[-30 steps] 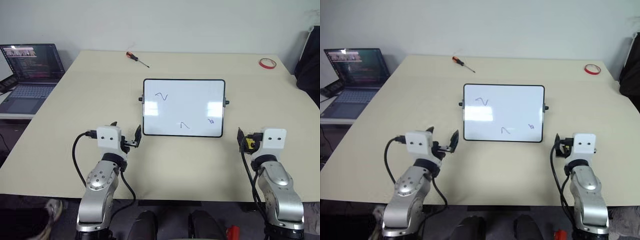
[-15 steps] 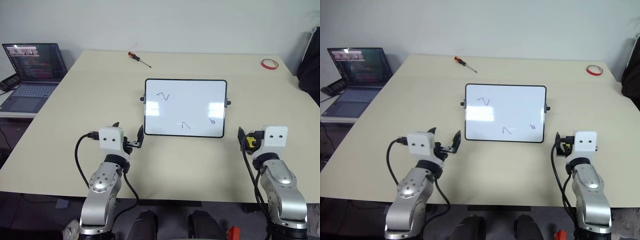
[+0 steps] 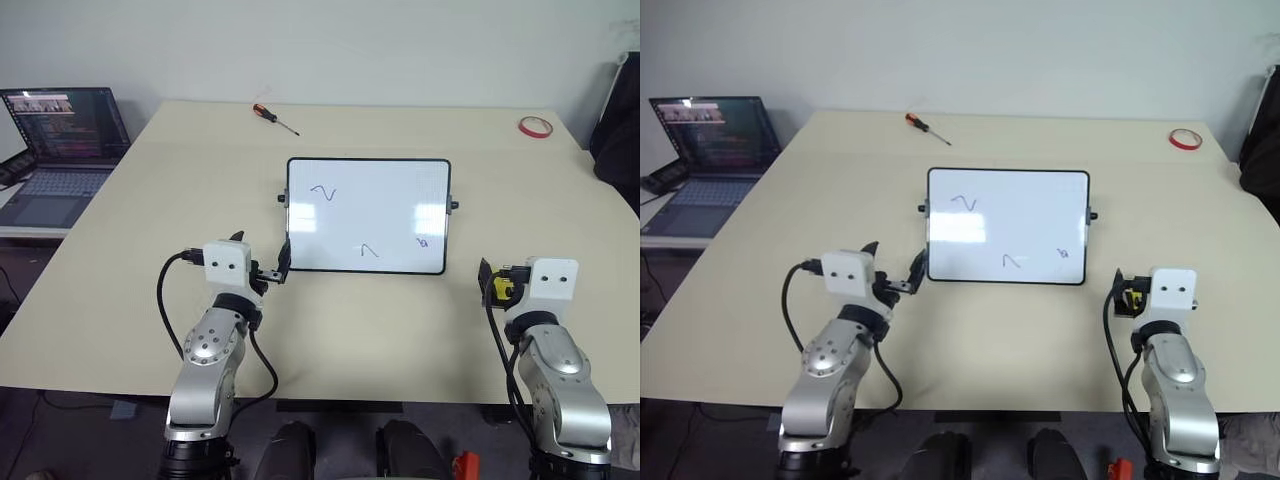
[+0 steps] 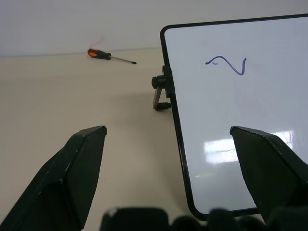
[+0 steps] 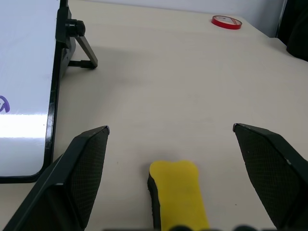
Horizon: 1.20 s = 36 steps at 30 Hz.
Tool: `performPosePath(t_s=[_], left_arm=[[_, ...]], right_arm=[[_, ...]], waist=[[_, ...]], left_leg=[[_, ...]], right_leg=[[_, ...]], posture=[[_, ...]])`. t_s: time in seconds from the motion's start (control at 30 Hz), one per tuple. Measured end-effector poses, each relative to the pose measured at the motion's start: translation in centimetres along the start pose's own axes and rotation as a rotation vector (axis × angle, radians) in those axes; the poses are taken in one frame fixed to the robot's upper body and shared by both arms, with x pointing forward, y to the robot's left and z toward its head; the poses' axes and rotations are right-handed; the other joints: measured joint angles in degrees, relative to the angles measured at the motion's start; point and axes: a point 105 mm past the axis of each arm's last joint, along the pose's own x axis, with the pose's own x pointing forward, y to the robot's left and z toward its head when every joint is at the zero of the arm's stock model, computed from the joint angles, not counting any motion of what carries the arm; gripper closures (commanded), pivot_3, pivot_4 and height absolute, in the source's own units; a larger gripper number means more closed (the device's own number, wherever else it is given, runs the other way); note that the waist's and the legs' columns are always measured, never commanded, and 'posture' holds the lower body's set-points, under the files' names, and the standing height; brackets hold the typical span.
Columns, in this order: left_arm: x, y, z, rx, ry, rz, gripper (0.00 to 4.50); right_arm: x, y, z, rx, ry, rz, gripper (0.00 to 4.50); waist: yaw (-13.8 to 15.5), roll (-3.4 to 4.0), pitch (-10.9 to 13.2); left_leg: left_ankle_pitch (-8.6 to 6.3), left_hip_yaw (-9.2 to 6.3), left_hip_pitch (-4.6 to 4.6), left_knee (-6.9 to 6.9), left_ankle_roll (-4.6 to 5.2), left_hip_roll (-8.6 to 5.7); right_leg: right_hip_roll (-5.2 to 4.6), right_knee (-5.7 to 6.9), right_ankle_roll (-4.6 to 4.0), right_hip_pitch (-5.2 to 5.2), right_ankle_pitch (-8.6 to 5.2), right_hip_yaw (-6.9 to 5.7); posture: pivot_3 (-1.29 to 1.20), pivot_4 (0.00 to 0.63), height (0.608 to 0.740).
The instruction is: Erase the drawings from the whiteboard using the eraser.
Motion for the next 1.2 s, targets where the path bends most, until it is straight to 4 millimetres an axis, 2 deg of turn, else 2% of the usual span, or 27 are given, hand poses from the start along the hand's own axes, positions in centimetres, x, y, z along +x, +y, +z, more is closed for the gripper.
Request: performPosePath(t_s=[0.27, 0.4, 0.53, 0.8, 0.9, 1.07, 1.2], left_arm=[[0.2, -0.6, 0.3, 0.012, -0.008, -0.043, 0.0], [1.0, -1.0, 1.2, 0.064, -0.032, -0.166, 0.0], [1.4, -3.4, 2.6, 0.081, -0.063, -0.408, 0.0], [1.3, -8.1, 3.3, 0.048, -0.057, -0.844, 0.0], [0.9, -9.8, 3.0, 0.065, -0.051, -0.995, 0.0], [0.1, -12.0, 1.3, 0.053, 0.005, -1.208, 0.0], [0.0, -13.7, 1.6, 0.038, -0.015, -1.306, 0.0]], right_arm=[[0.0, 0.0, 0.0, 0.004, 0.002, 0.002, 0.01], [-0.1, 0.0, 0.0, 0.004, 0.005, 0.028, 0.01], [-0.3, -1.2, 0.5, -0.028, 0.004, 0.028, 0.01], [-0.2, -2.0, 0.1, 0.019, 0.066, 0.05, 0.01], [0.0, -2.5, -0.1, 0.034, 0.091, 0.041, 0.01], [-0.1, -2.1, -1.4, 0.108, 0.172, 0.075, 0.01], [0.1, -1.4, -2.3, 0.17, 0.23, 0.101, 0.01]], waist=[[-0.04, 0.0, 0.0], [-0.01, 0.0, 0.0], [0.03, 0.0, 0.0], [-0.1, 0.0, 0.0], [-0.15, 0.01, 0.0], [-0.13, 0.01, 0.0], [-0.11, 0.01, 0.0]], left_leg=[[0.0, 0.0, 0.01, -0.01, 0.0, 0.01], [0.0, 0.01, 0.0, 0.0, 0.0, -0.01], [0.0, -0.01, -0.01, -0.01, 0.0, 0.0], [0.0, 0.0, -0.01, 0.0, 0.0, 0.0], [0.0, 0.01, -0.01, -0.01, 0.0, 0.01], [0.0, 0.01, -0.02, 0.0, 0.01, 0.01], [0.0, -0.01, -0.03, 0.01, 0.01, 0.01]], right_leg=[[0.02, 0.01, 0.0, -0.01, 0.0, 0.01], [0.01, 0.01, 0.0, 0.0, 0.0, 0.0], [0.0, -0.02, 0.0, 0.0, 0.0, -0.03], [0.02, 0.0, 0.0, 0.0, 0.0, -0.02], [0.04, 0.0, 0.0, -0.01, 0.0, 0.0], [0.05, 0.0, 0.0, -0.01, 0.0, 0.01], [0.05, 0.0, 0.0, -0.01, 0.0, 0.0]], posture=[[0.0, 0.15, 0.74], [0.0, 0.15, 0.74], [0.0, 0.15, 0.74], [0.0, 0.15, 0.74], [0.0, 0.15, 0.74], [0.0, 0.15, 0.74], [0.0, 0.15, 0.74]])
